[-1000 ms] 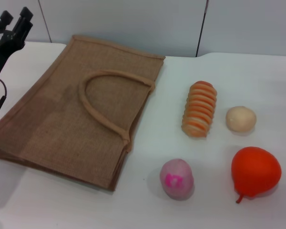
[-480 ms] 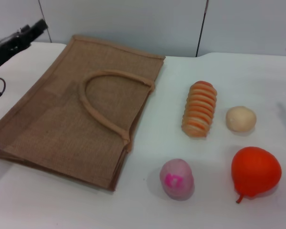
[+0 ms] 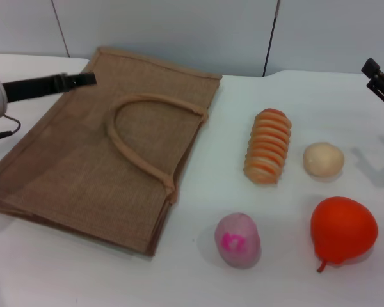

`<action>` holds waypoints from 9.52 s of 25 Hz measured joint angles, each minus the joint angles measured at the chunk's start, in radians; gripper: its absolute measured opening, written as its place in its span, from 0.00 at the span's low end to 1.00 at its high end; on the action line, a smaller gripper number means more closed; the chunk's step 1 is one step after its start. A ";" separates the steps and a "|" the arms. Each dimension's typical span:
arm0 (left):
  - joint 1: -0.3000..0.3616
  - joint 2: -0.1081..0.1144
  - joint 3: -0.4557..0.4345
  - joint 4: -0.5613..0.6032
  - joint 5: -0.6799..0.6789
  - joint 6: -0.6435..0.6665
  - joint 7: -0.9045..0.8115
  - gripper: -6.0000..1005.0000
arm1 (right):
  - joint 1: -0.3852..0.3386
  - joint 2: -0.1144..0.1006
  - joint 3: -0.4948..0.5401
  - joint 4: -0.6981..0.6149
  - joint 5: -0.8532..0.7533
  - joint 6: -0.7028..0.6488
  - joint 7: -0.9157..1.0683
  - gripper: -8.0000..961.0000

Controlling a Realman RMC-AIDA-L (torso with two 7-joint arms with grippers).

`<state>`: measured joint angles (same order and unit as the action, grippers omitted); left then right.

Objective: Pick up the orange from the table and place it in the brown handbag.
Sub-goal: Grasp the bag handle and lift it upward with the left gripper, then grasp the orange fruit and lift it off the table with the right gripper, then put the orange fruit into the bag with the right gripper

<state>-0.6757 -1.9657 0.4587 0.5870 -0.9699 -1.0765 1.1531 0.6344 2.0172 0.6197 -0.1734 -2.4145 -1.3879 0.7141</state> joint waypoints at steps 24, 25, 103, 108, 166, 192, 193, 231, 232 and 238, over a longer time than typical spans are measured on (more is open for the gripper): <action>-0.154 -0.007 0.000 0.029 0.442 0.002 -0.168 0.63 | 0.004 0.001 0.000 -0.002 0.008 -0.002 0.000 0.77; -0.157 -0.008 0.000 0.022 0.441 0.006 -0.165 0.63 | 0.005 0.001 0.000 -0.002 0.008 -0.002 0.000 0.77; 0.017 -0.023 -0.014 -0.148 -0.435 -0.132 0.459 0.13 | 0.000 -0.003 -0.504 -0.352 -0.046 -0.425 0.268 0.77; 0.043 -0.012 -0.014 -0.148 -0.499 -0.231 0.484 0.13 | 0.005 -0.003 -0.595 -0.362 -0.108 -0.443 0.277 0.77; 0.060 0.001 -0.015 -0.148 -0.544 -0.394 0.501 0.13 | 0.069 0.005 -0.609 -0.464 -0.419 -0.239 0.509 0.37; 0.015 0.007 -0.010 -0.148 -0.555 -0.547 0.463 0.13 | 0.252 0.006 -0.646 -0.397 -0.188 -0.387 0.417 0.16; 0.013 0.007 -0.011 -0.148 -0.556 -0.560 0.458 0.13 | 0.267 0.006 -0.652 -0.369 -0.188 -0.372 0.408 0.15; 0.061 0.013 -0.019 -0.126 -0.744 -0.798 0.376 0.13 | 0.430 0.011 -0.538 0.203 -0.180 0.355 0.117 0.15; 0.065 0.014 -0.021 -0.126 -0.746 -0.796 0.376 0.12 | 0.425 0.010 -0.538 0.198 -0.180 0.336 0.115 0.16; 0.075 0.016 -0.028 -0.126 -0.748 -0.751 0.383 0.12 | 0.372 0.009 -0.544 0.108 -0.183 0.101 0.110 0.27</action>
<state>-0.6002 -1.9493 0.4310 0.4609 -1.7176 -1.8278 1.5366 1.0060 2.0262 0.0754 -0.0650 -2.5976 -1.2872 0.8242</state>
